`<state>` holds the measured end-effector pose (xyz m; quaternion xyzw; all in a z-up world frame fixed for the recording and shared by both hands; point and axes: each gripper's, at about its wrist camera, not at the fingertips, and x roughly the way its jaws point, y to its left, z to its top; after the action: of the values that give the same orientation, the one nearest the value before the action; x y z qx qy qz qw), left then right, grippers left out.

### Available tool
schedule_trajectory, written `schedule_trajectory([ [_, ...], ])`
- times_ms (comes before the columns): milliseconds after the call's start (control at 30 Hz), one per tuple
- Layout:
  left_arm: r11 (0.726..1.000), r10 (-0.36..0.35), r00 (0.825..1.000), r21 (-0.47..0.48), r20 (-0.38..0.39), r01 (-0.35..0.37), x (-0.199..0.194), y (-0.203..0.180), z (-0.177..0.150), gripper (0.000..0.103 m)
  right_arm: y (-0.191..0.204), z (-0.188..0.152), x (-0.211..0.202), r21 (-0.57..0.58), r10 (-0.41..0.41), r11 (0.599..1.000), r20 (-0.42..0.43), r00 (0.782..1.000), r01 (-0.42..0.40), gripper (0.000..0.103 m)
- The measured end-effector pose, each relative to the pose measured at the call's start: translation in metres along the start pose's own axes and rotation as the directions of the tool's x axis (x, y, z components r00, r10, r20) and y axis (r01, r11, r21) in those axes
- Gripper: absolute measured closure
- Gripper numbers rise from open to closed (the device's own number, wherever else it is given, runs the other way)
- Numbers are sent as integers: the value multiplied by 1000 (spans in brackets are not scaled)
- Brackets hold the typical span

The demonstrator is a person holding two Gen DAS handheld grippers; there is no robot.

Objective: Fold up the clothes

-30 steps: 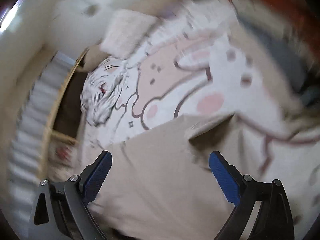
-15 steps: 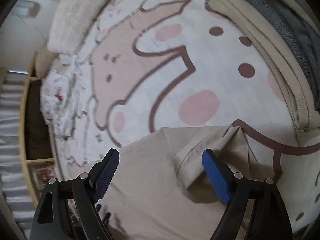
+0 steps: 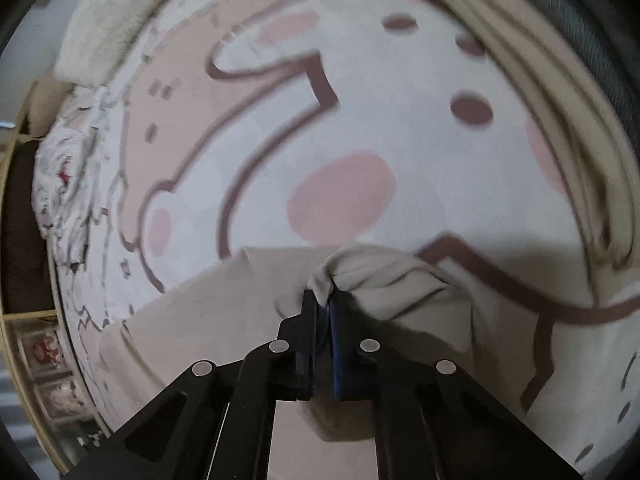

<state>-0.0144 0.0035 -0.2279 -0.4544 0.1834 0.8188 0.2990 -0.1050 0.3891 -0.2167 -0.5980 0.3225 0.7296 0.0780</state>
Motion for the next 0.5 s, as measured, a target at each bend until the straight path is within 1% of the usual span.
schedule_trajectory([
  [33, 1000, 1, 1000, 2, 0, -1, 0, 0, -1, 64, 1, 4, -12, -18, 1, 1000, 52, 999, 0, 98],
  [133, 1000, 7, 1000, 7, 1, -7, 1, 0, -2, 64, -6, 18, -33, -22, -15, 1000, 146, 989, 18, 98],
  [167, 1000, 9, 1000, 10, 1, -9, 1, 0, -3, 64, -8, 23, -39, -34, -49, 998, 184, 982, 56, 99],
  [233, 1000, 17, 1000, 17, 3, -17, 2, -1, -4, 64, -10, 31, -49, -73, -117, 987, 269, 956, 141, 99],
  [333, 1000, 20, 1000, 17, -5, -20, 0, -1, -5, 64, -13, 39, -44, -116, -155, 974, 288, 945, 195, 99],
  [367, 1000, 20, 1000, 15, -9, -20, -2, -1, -6, 64, -12, 41, -41, -130, -182, 965, 292, 939, 227, 99],
  [400, 1000, 20, 1000, 13, -13, -20, -3, -1, -7, 64, -7, 39, -38, -167, -222, 945, 301, 928, 280, 99],
  [433, 1000, 20, 1000, 11, -16, -20, -4, 0, -7, 64, -4, 36, -37, -193, -240, 933, 300, 923, 305, 99],
  [467, 1000, 20, 1000, 9, -20, -20, -6, 0, -8, 64, -2, 33, -36, -215, -253, 922, 296, 921, 322, 99],
  [500, 1000, 19, 1000, 8, -25, -19, -7, 1, -9, 64, -1, 30, -35, -230, -264, 915, 278, 924, 331, 99],
])
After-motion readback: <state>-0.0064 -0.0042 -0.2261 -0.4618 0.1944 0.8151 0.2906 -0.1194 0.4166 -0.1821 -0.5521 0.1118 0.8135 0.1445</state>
